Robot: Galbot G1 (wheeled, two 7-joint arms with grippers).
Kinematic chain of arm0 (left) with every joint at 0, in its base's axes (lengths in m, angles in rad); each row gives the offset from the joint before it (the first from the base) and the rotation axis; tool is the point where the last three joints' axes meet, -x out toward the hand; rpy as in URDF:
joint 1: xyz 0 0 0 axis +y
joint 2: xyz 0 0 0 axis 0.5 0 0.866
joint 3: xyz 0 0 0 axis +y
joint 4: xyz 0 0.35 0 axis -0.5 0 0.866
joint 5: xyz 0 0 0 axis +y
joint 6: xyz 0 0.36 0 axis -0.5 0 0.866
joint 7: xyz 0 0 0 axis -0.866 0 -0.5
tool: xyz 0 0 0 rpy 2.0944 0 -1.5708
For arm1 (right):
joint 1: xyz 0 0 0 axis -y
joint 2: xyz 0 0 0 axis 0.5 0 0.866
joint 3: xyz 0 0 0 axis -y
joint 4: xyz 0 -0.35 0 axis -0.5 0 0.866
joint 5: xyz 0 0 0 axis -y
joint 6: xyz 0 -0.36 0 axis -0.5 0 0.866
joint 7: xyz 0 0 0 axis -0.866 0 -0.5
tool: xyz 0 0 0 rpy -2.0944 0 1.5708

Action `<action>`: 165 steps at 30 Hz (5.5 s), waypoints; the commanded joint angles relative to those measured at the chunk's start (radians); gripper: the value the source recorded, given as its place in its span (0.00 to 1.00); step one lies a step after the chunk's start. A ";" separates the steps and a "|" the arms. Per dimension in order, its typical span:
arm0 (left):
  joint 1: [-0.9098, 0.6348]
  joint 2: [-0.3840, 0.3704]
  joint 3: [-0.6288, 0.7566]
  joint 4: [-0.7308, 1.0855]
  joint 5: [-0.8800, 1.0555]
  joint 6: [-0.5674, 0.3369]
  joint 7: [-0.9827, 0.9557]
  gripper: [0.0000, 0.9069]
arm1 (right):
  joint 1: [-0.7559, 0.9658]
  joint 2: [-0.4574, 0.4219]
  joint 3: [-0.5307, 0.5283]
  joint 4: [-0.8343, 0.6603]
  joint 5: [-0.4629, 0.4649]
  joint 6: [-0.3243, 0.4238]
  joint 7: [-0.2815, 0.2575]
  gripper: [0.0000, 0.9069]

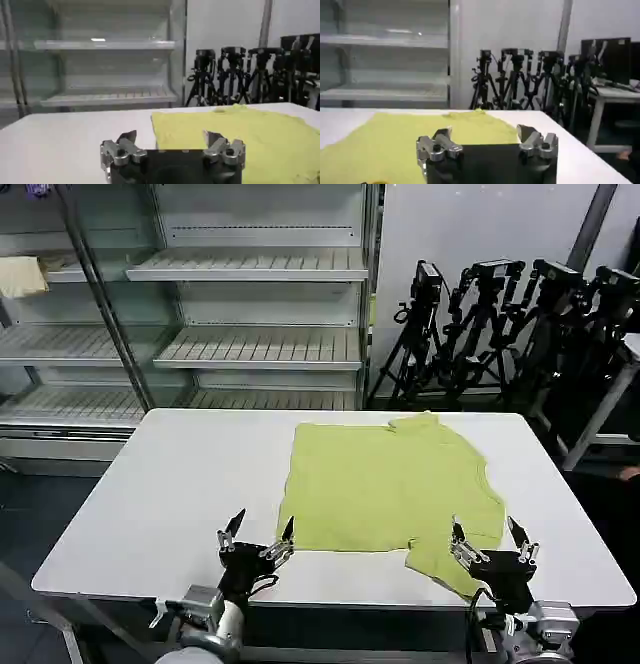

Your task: Fold and organize the clothes.

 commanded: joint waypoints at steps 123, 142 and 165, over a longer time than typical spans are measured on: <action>-0.375 0.068 0.108 0.326 -0.332 0.026 -0.054 0.03 | 0.512 -0.202 -0.238 -0.544 0.206 0.156 -0.039 0.00; -0.253 0.072 0.062 0.242 -0.306 0.030 -0.053 1.00 | 0.312 -0.179 -0.123 -0.372 0.067 0.127 -0.098 1.00; -0.311 0.041 0.089 0.361 -0.288 0.007 -0.056 0.02 | 0.226 -0.169 0.022 -0.417 0.271 0.033 -0.030 1.00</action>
